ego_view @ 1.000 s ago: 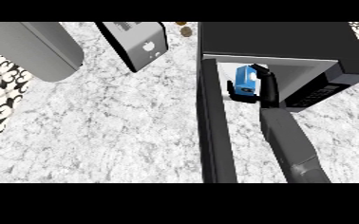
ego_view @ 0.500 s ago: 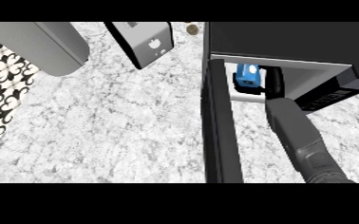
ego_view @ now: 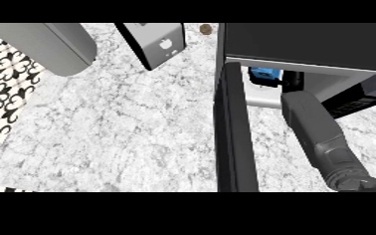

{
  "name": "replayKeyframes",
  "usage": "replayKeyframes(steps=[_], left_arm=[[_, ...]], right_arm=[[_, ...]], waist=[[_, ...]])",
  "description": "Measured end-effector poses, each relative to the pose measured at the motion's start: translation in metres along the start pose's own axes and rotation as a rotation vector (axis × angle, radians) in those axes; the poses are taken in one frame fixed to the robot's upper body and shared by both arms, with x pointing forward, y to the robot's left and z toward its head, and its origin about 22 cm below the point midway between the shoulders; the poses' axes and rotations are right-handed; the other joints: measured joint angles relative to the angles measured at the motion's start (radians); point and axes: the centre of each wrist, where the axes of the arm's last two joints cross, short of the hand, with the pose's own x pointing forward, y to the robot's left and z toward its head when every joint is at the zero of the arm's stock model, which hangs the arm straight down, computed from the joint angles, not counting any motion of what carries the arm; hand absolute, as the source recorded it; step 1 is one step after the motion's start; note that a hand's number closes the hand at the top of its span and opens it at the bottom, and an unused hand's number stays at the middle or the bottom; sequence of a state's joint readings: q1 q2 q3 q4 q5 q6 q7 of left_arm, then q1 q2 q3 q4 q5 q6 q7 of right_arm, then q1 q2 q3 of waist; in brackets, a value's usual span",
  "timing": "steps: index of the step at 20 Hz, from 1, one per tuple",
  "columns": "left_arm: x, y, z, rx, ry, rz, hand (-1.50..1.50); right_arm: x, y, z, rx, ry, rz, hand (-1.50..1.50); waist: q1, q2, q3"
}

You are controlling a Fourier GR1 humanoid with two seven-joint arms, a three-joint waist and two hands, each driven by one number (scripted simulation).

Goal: Pick up the milk, place it into the microwave and close the microwave

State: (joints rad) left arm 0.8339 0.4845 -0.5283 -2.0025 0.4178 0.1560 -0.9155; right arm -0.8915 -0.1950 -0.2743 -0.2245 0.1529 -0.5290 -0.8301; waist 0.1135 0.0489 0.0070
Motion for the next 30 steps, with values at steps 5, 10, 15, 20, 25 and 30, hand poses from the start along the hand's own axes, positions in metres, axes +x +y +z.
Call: replayKeyframes(steps=[5, 10, 15, 20, 25, 30], left_arm=[[-0.005, 0.004, -0.001, -0.006, 0.007, 0.000, -1.50], [-0.008, 0.006, -0.003, -0.015, 0.012, 0.004, -1.50], [-0.010, 0.007, -0.005, -0.021, 0.013, 0.007, -1.50], [-0.010, 0.008, -0.008, -0.036, 0.005, 0.002, -1.50], [-0.012, 0.013, -0.012, -0.050, 0.001, -0.012, -1.50], [-0.014, 0.012, -0.014, -0.049, 0.011, -0.011, -1.50]], right_arm=[[0.004, -0.001, -0.007, -0.057, -0.031, 0.052, 1.50], [0.007, -0.005, -0.015, -0.138, -0.043, 0.134, 1.50], [0.008, -0.005, -0.016, -0.180, -0.041, 0.175, 1.50], [-0.019, -0.026, 0.003, -0.211, 0.108, 0.421, -1.50], [-0.026, -0.033, 0.009, -0.218, 0.157, 0.598, -1.50], [-0.010, -0.005, 0.006, -0.046, 0.042, 0.538, -1.50]], waist=[[0.009, 0.007, 0.000], [0.017, 0.011, 0.000], [0.022, 0.013, 0.001], [0.045, 0.028, -0.015], [0.072, 0.031, -0.022], [0.061, 0.021, -0.006]])
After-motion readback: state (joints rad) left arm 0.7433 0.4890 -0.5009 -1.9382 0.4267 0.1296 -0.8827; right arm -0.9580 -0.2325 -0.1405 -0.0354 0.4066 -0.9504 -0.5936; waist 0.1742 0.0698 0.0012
